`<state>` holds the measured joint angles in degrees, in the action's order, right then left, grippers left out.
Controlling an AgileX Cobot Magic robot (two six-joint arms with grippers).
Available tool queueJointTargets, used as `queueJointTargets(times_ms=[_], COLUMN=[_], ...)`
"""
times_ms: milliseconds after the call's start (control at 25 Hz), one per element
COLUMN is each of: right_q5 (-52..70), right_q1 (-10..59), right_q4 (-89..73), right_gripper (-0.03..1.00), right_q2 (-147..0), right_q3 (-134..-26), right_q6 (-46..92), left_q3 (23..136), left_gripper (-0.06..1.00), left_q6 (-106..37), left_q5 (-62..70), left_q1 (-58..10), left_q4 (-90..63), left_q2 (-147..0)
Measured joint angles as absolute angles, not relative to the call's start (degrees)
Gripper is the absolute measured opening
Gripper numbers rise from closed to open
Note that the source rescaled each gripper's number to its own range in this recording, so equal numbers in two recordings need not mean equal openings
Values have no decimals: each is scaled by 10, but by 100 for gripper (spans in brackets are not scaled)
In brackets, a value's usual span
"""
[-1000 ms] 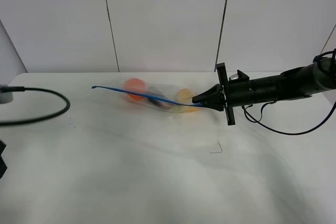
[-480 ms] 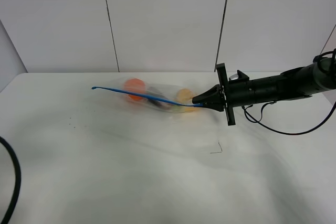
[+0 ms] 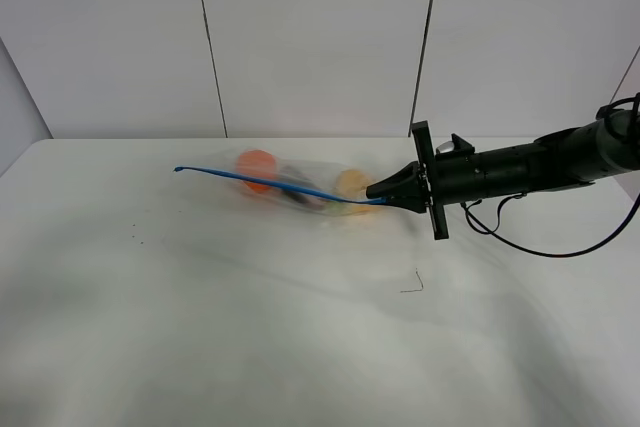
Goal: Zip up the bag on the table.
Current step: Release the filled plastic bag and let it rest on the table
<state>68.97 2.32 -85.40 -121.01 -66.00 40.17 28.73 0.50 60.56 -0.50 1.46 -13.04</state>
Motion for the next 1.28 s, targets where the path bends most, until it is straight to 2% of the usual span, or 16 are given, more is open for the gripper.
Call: queueJointTargets(times_ms=[560, 1040, 1080, 1120, 1280], right_q5=[690, 690, 690, 690, 690], right_q1=[23, 23, 23, 23, 23], right_q4=[-853, -852, -850, -847, -827], right_gripper=[0, 3, 6, 15, 76], right_q2=[-1210, -1210, -1210, -1210, -1210], right_q3=[-660, -660, -660, -660, -660], right_q6=[402, 402, 402, 402, 384], left_q3=[286, 284, 284, 284, 284], left_gripper=[87, 87, 87, 87, 87], left_q6=[5, 5, 5, 5, 5], left_q5=[606, 606, 606, 606, 606], left_q1=[-6, -6, -6, -6, -6], left_q4=[15, 14, 14, 14, 14], left_q2=[0, 2, 2, 2, 2])
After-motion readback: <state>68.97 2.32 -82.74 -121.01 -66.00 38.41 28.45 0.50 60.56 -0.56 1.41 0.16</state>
